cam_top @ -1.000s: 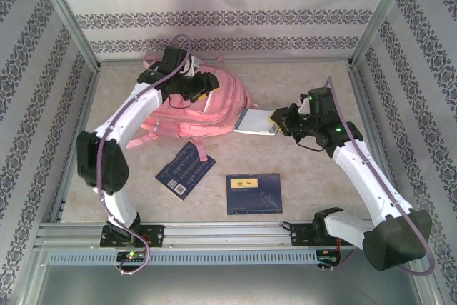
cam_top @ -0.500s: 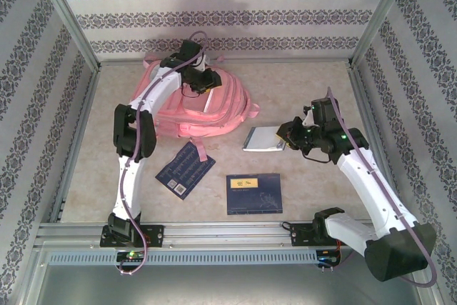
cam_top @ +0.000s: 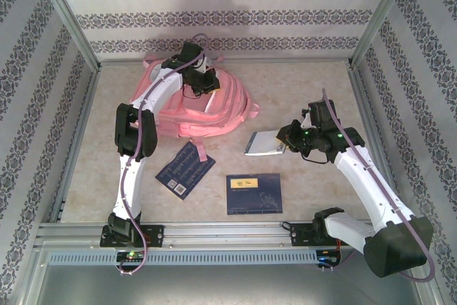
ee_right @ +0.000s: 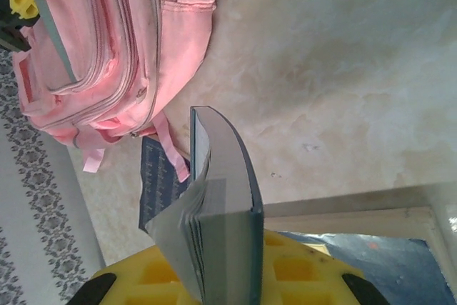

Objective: Pack the student bag

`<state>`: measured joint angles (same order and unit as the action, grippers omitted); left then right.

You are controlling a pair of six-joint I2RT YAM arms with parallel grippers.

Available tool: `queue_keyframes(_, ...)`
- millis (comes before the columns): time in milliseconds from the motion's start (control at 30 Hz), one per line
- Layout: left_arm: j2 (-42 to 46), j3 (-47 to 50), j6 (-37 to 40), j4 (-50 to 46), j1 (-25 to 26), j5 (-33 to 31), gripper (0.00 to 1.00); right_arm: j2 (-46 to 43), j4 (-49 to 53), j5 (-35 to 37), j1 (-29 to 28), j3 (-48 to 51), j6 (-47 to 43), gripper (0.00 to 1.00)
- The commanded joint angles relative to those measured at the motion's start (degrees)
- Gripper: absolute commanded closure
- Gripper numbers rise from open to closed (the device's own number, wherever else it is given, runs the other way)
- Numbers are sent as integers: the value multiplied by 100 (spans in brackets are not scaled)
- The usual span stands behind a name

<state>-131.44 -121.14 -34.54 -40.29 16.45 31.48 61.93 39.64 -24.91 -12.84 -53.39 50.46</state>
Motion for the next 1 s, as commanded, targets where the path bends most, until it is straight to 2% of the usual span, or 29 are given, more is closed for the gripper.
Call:
queue_keyframes(0,413,-371,-302,-229,57,-168,100,50,-45,442,59,-441,-276,100)
queue_keyframes(133,417,-1412,-167,-1004,-43,-20,100,249,-62,1165,-88,-857,-519,100)
queue_keyframes(200,441,-1795,-213,-1271,-216,176,100,346,-341,1185,-38,-909,-571,100)
queue_keyframes(400,890,-1951,-485,-1317,-773,1046,100,893,-1341,371,189,-933,-501,100)
queue_keyframes(633,1454,-1035,-1293,-103,-1277,2347,100,1786,-2485,-1126,315,-1309,-302,100)
queue_keyframes(800,1608,-900,-1652,449,-1320,2612,100,2199,-2861,-1745,262,-1753,-254,100)
queue_keyframes(967,1730,-747,-2047,966,-1311,2813,100,2745,-2997,-1925,51,-2167,-348,100)
